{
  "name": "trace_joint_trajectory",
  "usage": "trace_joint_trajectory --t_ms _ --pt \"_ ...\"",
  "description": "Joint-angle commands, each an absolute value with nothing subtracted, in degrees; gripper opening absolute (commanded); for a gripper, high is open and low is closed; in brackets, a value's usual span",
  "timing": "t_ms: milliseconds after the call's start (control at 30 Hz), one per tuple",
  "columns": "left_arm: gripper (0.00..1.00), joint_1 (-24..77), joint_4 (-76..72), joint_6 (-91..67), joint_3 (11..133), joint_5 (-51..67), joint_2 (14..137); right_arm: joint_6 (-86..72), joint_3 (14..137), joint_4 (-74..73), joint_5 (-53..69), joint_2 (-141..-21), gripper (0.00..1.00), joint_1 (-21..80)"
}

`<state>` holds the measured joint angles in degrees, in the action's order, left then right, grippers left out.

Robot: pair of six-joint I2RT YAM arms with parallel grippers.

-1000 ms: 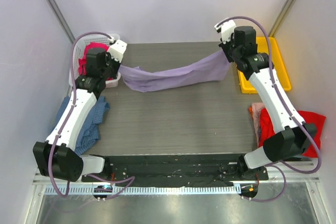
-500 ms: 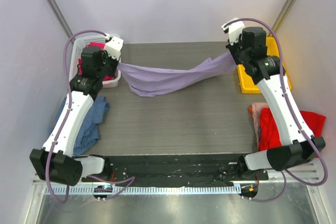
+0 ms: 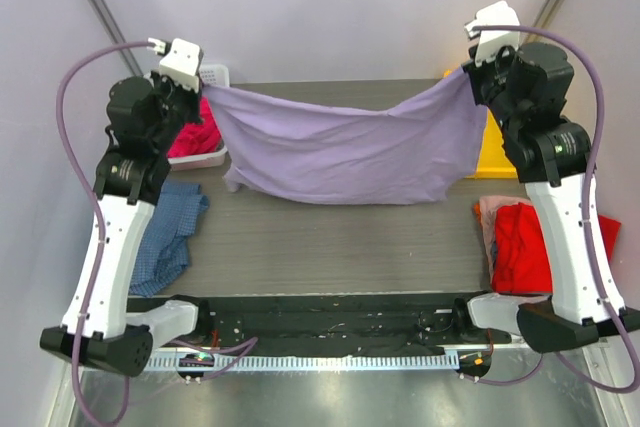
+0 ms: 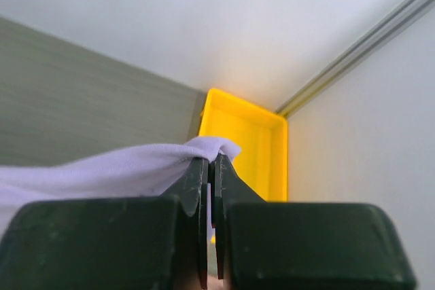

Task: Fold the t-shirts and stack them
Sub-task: Flatten out the tshirt

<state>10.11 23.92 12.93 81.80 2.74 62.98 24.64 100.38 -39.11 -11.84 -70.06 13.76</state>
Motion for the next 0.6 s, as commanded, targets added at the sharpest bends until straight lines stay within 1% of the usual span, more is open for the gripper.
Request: trace_joint_trajectory --t_ms 0,33,133,167,233,333,567 --pt "0.0 9.9 18.1 9.2 92.1 -1.8 71.1 24.7 109.1 -30.9 -13.9 -76.1 0.01 13.6" --pt "0.0 10.0 17.9 9.3 95.7 -2.8 72.4 24.8 110.8 -30.3 -14.2 -79.0 0.01 13.5" --pt "0.0 10.0 18.7 9.4 101.2 -5.1 77.1 24.3 118.0 -29.9 -15.1 -83.2 0.01 13.6" --pt "0.0 10.0 19.0 9.0 102.0 -5.5 77.4 24.0 120.7 -30.1 -15.2 -83.8 0.01 13.6" --pt "0.0 9.9 19.7 8.6 103.2 -5.3 77.3 23.4 122.3 -30.1 -15.1 -83.9 0.01 13.5" --pt "0.0 10.0 20.1 8.8 101.3 -4.7 73.8 22.3 122.4 -30.8 -14.9 -82.3 0.01 13.5" --pt "0.0 9.9 25.7 9.8 96.9 -4.1 64.0 20.6 117.3 -34.6 -13.4 -72.4 0.01 13.5"
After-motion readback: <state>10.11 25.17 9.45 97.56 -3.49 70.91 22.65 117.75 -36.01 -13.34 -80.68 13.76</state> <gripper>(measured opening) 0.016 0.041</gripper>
